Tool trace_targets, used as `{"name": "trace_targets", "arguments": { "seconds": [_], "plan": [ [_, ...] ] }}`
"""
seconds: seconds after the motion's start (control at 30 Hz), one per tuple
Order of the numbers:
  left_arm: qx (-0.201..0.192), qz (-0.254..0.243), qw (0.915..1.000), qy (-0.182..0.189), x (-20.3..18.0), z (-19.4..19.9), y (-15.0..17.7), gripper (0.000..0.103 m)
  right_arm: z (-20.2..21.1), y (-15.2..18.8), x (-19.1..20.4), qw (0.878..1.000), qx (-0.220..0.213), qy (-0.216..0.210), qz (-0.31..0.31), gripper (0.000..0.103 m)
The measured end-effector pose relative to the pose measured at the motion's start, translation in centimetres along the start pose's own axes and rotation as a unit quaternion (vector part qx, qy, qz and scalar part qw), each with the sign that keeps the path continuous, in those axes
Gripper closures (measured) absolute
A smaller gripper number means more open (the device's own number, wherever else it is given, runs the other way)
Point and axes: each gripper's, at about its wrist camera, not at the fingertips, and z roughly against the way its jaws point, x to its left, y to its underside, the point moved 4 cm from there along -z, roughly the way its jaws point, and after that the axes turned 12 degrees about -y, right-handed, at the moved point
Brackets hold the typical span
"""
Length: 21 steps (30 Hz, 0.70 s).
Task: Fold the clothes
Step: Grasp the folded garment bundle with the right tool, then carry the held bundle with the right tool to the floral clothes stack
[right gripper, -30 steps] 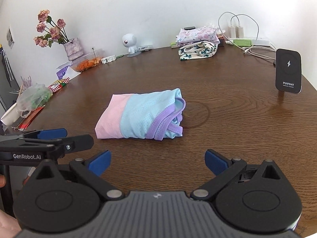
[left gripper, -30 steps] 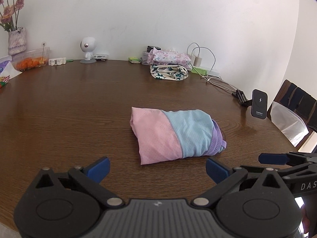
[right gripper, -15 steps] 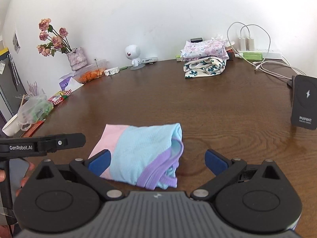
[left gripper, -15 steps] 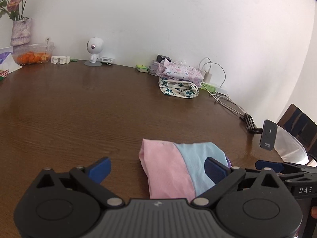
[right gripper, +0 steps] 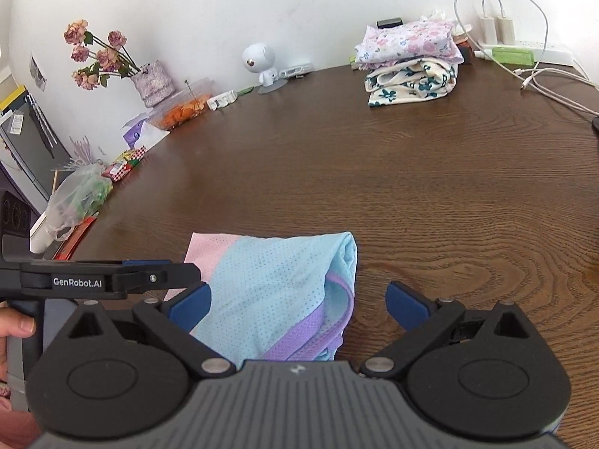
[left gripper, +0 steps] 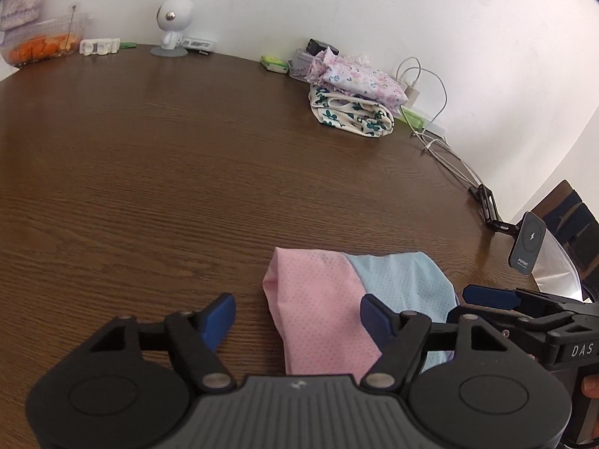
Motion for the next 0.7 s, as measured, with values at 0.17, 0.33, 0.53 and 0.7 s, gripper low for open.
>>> {"name": "trace_targets", "arguments": {
  "seconds": [0.17,0.33,0.53,0.7],
  "plan": [
    [0.032,0.016,0.9993,0.013,0.0,-0.9,0.1,0.041,-1.1,-0.1,-0.8,0.998,0.047,-0.013,-0.033,0.018],
    [0.047,0.013,0.9987,0.017,-0.2,-1.3,-0.2,0.044,-1.9,-0.3,-1.2,0.996,0.066,-0.019,-0.055,0.019],
    [0.090,0.026,0.9942,0.053,0.0,-1.9,-0.8,0.061,-2.6,-0.6,-0.9,0.991,0.079,-0.056,-0.087,0.019],
    [0.093,0.041,0.9924,0.070,0.2,-2.4,-0.8,0.073,-3.1,-0.6,-1.7,0.987,0.066,-0.078,-0.125,0.055]
  ]
}}
